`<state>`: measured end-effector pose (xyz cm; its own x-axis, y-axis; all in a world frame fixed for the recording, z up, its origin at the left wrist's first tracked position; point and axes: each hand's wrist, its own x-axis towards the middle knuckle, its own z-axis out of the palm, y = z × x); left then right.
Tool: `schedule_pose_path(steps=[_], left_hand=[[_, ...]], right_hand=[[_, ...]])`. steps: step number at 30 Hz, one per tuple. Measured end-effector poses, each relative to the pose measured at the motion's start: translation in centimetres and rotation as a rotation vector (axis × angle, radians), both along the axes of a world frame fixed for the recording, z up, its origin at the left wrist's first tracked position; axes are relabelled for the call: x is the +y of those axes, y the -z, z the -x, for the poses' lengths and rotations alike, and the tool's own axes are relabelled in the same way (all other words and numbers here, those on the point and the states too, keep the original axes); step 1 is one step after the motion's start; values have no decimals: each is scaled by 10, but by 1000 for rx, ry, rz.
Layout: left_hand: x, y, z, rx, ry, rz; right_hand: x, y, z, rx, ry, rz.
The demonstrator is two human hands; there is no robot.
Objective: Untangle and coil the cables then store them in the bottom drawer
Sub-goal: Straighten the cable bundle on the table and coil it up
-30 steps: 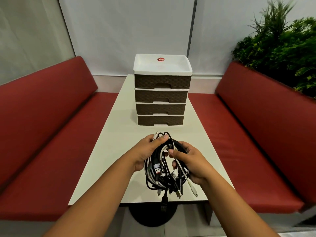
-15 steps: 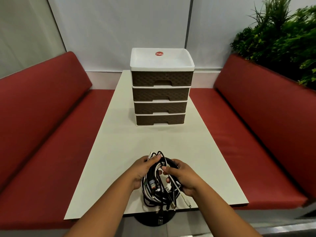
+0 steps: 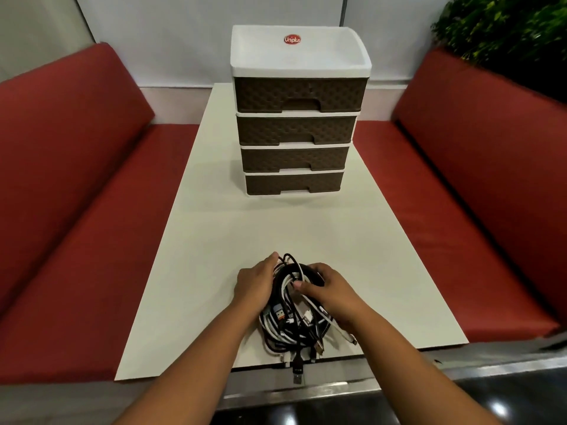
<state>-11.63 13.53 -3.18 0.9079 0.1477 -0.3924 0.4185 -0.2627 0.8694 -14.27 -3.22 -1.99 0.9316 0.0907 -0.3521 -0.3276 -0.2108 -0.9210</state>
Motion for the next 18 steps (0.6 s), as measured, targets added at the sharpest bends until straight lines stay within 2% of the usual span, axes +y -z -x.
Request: schedule_pose_path(steps=[3, 6, 10, 12, 14, 18], left_hand=[[1, 8, -7, -41, 48, -219], [-2, 10, -9, -29, 27, -296], [1, 15, -13, -60, 141, -363], [6, 16, -13, -80, 138, -255], [13, 12, -12, -126, 86, -115], [20, 1, -8, -334, 312, -134]], right_hand=[[-1, 9, -8, -57, -61, 226], [-4, 12, -14, -138, -122, 405], [-8, 12, -19, -91, -185, 445], [-11, 4, -17, -25, -172, 370], [-18, -7, -10, -23, -104, 413], [-21, -28, 42, -253, 117, 603]])
